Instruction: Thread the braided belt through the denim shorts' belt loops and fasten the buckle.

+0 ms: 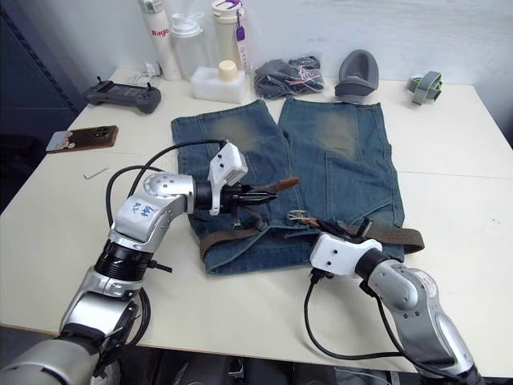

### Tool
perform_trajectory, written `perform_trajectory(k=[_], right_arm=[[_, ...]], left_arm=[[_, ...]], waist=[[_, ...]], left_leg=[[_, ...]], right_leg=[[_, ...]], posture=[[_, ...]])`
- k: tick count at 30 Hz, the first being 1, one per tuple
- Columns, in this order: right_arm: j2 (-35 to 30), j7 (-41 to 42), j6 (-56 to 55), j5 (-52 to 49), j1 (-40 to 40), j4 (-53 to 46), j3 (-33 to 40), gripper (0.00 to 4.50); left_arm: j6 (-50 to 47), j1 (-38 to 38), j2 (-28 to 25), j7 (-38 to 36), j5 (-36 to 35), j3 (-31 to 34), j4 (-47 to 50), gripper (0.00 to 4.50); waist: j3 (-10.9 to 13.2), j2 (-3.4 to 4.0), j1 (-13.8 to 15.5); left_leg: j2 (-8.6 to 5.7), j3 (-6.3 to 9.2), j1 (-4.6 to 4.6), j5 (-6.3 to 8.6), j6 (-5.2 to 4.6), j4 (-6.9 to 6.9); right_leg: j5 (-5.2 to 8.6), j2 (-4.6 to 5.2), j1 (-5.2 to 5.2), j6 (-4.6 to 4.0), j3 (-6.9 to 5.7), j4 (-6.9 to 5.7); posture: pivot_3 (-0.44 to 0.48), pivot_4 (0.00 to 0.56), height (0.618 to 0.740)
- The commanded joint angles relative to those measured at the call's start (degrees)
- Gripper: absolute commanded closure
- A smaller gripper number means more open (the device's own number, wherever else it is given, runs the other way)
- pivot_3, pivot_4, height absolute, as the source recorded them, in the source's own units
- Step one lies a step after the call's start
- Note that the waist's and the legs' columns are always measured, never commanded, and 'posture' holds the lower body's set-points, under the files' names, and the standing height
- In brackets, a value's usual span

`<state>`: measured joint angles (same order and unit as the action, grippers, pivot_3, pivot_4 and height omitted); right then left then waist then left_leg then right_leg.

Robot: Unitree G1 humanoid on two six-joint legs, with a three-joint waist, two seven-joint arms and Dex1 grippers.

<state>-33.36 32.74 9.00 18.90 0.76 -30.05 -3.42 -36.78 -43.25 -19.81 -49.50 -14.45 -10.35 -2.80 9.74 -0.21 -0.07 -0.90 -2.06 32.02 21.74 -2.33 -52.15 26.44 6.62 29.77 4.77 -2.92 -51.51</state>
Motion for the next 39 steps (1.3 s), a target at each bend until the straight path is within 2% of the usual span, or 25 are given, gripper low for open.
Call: perform_trajectory(k=[1, 10, 24, 28, 33, 39], right_arm=[[3.47, -1.87, 2.96, -4.50, -1.77, -2.08, 2.83, 4.47], [12.72, -5.41, 15.25, -13.30, -5.34, -6.11, 6.34, 4.47], [13.76, -7.29, 22.84, -19.48, -7.35, -10.71, 4.88, 4.47], [9.99, -7.36, 20.70, -15.57, -6.74, -10.50, 3.09, 4.47], [-0.29, -7.04, 11.93, -5.86, -8.03, -7.27, -0.24, 4.47], [2.96, -6.20, 12.18, -11.45, -10.22, -6.34, 0.99, 4.47]], left_arm=[[-0.27, 1.81, -0.59, -0.35, -1.12, 0.30, 2.17, 4.50], [1.10, 4.34, -3.20, -0.69, 0.89, -2.22, 2.76, 4.50], [5.07, 2.06, -0.93, 1.06, 4.25, -5.20, -1.17, 4.50], [4.57, 1.19, 0.51, 1.78, 3.95, -4.22, -1.83, 4.50], [3.55, 1.79, -1.17, 2.29, 5.61, -4.52, -3.58, 4.50], [3.57, 3.42, 0.08, 3.57, 7.35, -6.67, -3.74, 4.50]], waist=[[0.00, 0.00, -0.05], [0.00, 0.01, 0.02], [-0.01, 0.01, 0.03], [-0.01, 0.01, 0.01], [-0.01, 0.01, -0.10], [-0.01, 0.01, 0.07]], left_leg=[[0.00, 0.00, 0.00, 0.00, 0.00, 0.00], [-0.02, -0.02, 0.01, 0.00, 0.00, 0.00], [-0.03, -0.02, 0.05, 0.00, 0.00, 0.02], [-0.04, -0.02, 0.06, 0.00, -0.01, 0.02], [-0.06, -0.02, 0.07, 0.01, -0.01, 0.03], [-0.05, -0.02, 0.08, -0.01, 0.00, 0.04]], right_leg=[[0.00, 0.00, 0.01, 0.00, 0.01, 0.00], [0.00, 0.00, 0.06, 0.00, 0.05, -0.03], [0.00, 0.00, 0.11, 0.00, 0.06, -0.04], [0.00, 0.00, 0.11, 0.00, 0.06, -0.03], [0.00, 0.01, 0.12, 0.00, 0.05, -0.01], [0.00, 0.01, 0.13, 0.00, 0.05, -0.03]], posture=[[0.000, 0.150, 0.656], [0.000, 0.150, 0.656], [0.000, 0.150, 0.656], [0.000, 0.150, 0.656], [0.000, 0.150, 0.656], [0.000, 0.150, 0.656]])
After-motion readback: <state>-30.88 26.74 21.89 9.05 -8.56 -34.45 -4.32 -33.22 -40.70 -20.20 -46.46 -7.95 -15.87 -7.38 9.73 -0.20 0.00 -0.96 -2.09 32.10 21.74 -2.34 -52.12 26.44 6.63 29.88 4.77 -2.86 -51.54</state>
